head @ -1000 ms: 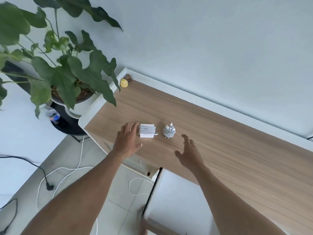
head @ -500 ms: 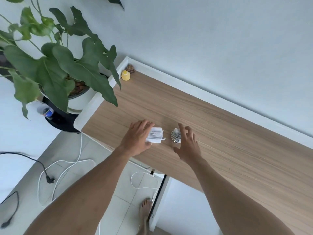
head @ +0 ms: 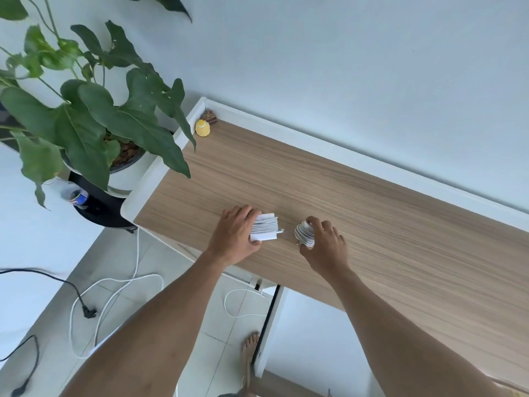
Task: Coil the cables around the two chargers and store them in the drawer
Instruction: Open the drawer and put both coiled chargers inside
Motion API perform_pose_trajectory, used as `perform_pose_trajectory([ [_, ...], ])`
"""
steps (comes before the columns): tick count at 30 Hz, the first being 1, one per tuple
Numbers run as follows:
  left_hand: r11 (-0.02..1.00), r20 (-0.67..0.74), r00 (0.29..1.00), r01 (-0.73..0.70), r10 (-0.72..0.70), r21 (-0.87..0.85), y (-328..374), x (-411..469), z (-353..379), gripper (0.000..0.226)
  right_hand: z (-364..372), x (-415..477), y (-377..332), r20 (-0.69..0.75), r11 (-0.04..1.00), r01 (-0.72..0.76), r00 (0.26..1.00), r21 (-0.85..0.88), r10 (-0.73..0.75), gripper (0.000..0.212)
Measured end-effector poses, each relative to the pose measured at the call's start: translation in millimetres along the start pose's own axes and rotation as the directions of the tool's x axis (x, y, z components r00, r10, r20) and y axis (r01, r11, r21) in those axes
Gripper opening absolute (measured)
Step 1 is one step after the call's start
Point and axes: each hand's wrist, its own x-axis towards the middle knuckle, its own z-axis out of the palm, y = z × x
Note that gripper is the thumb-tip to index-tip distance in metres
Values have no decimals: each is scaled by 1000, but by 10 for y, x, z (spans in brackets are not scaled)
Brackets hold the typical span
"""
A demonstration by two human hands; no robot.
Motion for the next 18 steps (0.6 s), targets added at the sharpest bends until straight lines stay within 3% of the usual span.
perform_pose_trajectory([
  [12,993,3,997,-70,71,-94,1391,-450,7,62,-378,-1244,871,-55,972,-158,984,173,169,59],
  [18,979,61,998,2,11,-203,2094,-1120,280,59,-221,-2197,1342,-26,946,-248,965,208,259,56],
])
